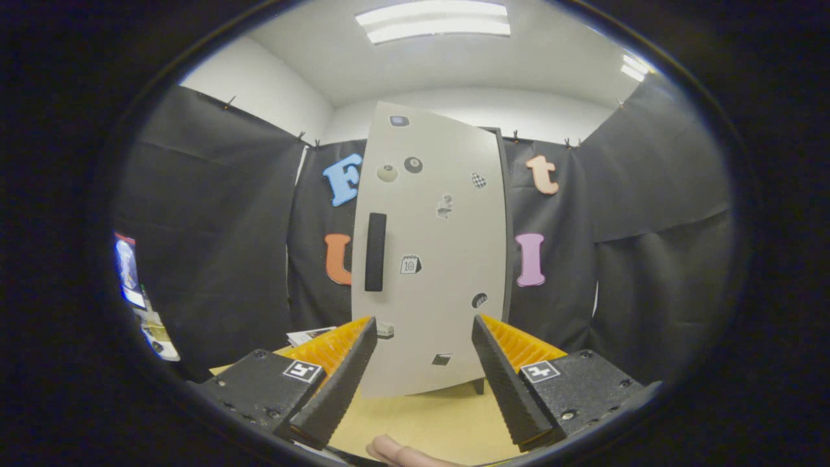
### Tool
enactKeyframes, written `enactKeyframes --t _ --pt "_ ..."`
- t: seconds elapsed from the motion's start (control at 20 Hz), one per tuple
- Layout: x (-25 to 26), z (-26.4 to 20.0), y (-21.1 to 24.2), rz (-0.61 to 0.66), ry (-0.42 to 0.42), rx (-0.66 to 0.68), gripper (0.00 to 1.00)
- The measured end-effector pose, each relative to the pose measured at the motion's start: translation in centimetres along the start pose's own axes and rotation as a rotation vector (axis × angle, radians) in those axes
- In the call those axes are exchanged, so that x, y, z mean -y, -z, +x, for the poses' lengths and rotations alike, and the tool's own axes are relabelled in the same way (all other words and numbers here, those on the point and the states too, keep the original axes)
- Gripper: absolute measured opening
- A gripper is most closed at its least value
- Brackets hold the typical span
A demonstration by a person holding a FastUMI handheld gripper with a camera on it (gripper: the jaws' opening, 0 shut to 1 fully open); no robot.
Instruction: Open the shoe cabinet door, grab the shoes and put them into the shoe cabinet, then close the shoe cabinet door.
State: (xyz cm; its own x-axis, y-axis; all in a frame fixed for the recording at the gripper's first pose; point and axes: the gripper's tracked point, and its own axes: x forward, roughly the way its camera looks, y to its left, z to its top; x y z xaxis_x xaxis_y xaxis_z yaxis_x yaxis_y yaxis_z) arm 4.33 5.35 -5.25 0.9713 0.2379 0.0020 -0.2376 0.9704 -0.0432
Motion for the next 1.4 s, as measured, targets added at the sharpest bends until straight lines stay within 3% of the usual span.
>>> enactKeyframes --t 0.4,1.4 --pt "-0.8 -2.1 -1.3 -0.003 -0.008 0.032 0.97" --pt "2.6 -1.6 -0.7 0.02 0.021 0.013 0.96"
